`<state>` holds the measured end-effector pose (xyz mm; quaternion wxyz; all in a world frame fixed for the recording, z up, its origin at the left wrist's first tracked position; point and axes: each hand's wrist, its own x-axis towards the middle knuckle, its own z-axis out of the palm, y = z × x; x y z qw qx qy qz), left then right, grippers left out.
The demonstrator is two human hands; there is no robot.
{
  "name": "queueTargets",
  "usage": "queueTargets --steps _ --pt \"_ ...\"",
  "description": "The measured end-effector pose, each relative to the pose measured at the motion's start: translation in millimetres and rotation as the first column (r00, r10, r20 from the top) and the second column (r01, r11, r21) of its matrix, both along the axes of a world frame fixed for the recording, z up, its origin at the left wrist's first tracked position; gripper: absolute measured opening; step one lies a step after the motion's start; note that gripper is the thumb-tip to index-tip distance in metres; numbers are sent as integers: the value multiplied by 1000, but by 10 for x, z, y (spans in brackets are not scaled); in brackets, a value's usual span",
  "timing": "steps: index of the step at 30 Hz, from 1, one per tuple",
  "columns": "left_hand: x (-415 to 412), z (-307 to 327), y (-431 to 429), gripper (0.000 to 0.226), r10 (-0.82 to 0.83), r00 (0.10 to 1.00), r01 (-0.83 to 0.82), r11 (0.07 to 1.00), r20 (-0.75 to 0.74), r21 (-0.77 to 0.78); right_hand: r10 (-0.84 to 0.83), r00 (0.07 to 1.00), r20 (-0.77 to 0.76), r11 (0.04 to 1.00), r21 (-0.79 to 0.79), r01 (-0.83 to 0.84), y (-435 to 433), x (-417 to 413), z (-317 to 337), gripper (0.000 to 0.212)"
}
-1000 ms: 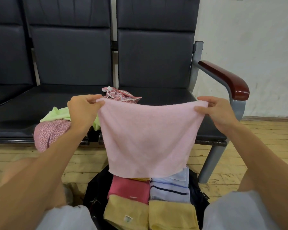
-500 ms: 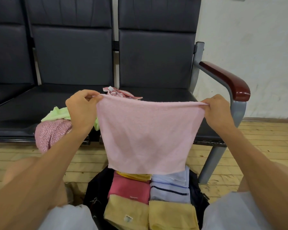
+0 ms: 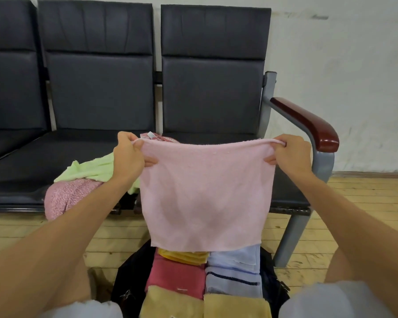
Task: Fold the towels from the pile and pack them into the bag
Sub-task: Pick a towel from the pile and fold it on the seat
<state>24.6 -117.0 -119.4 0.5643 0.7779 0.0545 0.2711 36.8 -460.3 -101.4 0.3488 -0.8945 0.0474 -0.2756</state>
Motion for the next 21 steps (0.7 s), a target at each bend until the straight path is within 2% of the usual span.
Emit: queueTargets --steps 5,9,14,17,21 --pt "396 58 -55 6 -43 999 40 994 -28 -105 -39 999 -20 991 129 42 35 445 -6 15" --pt "747 -44 -85 12 -96 993 83 984 -72 -160 -69 997 -25 983 166 73 77 760 -118 19" --pt "1123 -180 -106 5 -55 996 46 992 -72 -121 -7 998 59 995 100 1 102 1070 -278 24" --pt "1328 -202 -160 6 -59 998 56 994 -31 -91 52 992 113 989 130 -67 151 1264 -292 30" --pt "1452 -268 -193 3 -80 996 77 994 -35 -82 23 993 114 980 193 -45 164 1459 -350 31"
